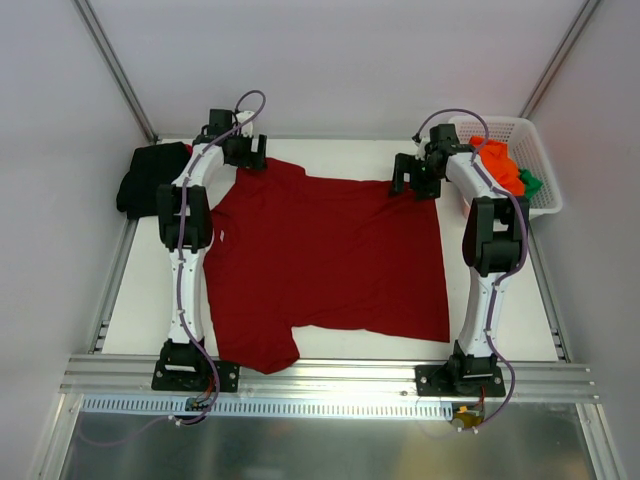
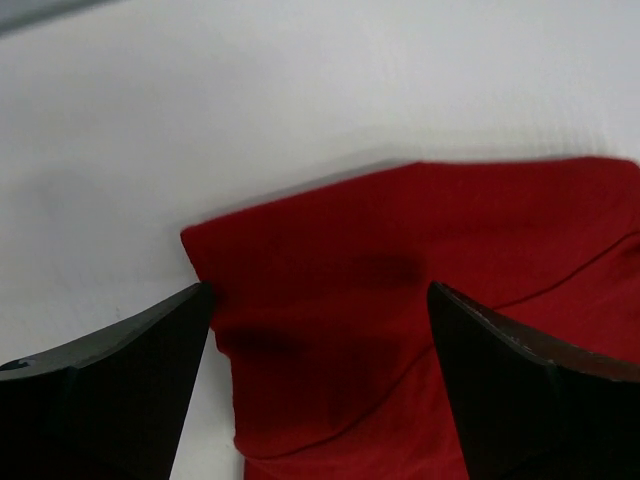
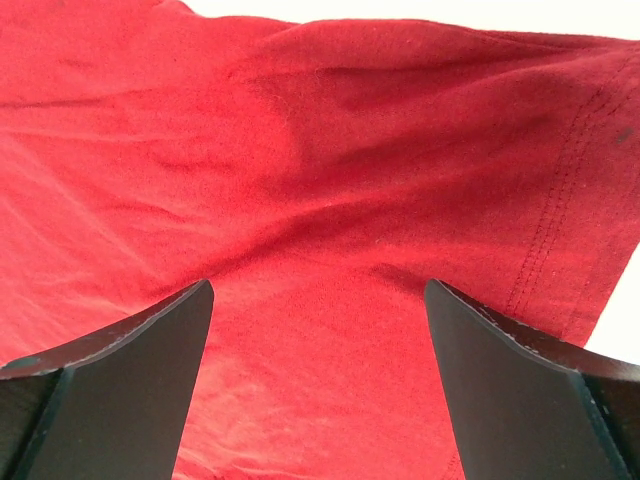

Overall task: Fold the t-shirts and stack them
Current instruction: Fold the tshirt

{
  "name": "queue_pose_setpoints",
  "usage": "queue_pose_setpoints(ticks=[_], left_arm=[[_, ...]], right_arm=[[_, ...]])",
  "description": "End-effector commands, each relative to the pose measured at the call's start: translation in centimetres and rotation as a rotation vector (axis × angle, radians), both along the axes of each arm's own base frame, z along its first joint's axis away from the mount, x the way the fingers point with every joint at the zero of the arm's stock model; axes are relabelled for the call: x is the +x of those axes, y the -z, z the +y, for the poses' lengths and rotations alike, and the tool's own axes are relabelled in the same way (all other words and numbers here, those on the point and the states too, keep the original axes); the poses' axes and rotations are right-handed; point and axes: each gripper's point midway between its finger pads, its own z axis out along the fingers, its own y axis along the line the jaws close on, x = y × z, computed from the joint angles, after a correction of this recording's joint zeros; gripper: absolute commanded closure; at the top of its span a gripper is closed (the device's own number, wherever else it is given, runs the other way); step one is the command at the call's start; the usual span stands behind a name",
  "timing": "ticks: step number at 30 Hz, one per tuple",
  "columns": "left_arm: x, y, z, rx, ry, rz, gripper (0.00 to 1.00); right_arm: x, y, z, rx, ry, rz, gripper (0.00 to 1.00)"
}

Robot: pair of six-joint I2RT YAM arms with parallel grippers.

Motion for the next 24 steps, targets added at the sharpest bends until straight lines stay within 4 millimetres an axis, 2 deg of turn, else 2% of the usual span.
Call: queue_pose_setpoints(ticks=[1, 2, 4, 7, 8, 12, 15, 21, 24], left_arm=[[-1.5, -3.0, 0.3, 0.011, 0.015, 0.001, 0.10], [-1.9, -3.7, 0.8, 0.043, 0.024, -0.008, 0.09], [-2.5, -3.9, 1.5, 0.092, 0.023, 0.000, 0.06], [-3.2, -3.1, 3.5, 0.216, 0.021, 0.027, 0.02], [-3.4, -2.3, 4.7, 0.281, 0.010, 0.039, 0.01], [-3.3, -1.5, 6.2, 0.272, -0.021, 0.057, 0.01], [-2.6, -1.6, 6.0, 0.246, -0.037, 0.049, 0.01], [-1.2, -0.9, 4.9, 0.174, -0.044, 0.042, 0.08], [-1.0, -0.7, 3.2, 0.083, -0.012, 0.047, 0.09]], right_arm=[[0.3, -4.6, 0.7, 0.036, -0.008, -0.078, 0.09], [0.2, -4.6, 0.6, 0.033, -0.010, -0.079, 0.09], [0.1, -4.5, 0.6, 0.031, -0.012, -0.076, 0.09], [0.2, -4.5, 0.7, 0.034, -0.015, -0.079, 0.09], [0.1, -4.4, 0.7, 0.034, -0.016, -0.074, 0.09], [0.2, -4.1, 0.7, 0.036, -0.018, -0.072, 0.09], [0.3, -4.0, 0.7, 0.034, -0.019, -0.069, 0.09], [0.2, -4.4, 0.6, 0.024, -0.025, -0.079, 0.09], [0.2, -4.5, 0.6, 0.024, -0.026, -0.079, 0.09]])
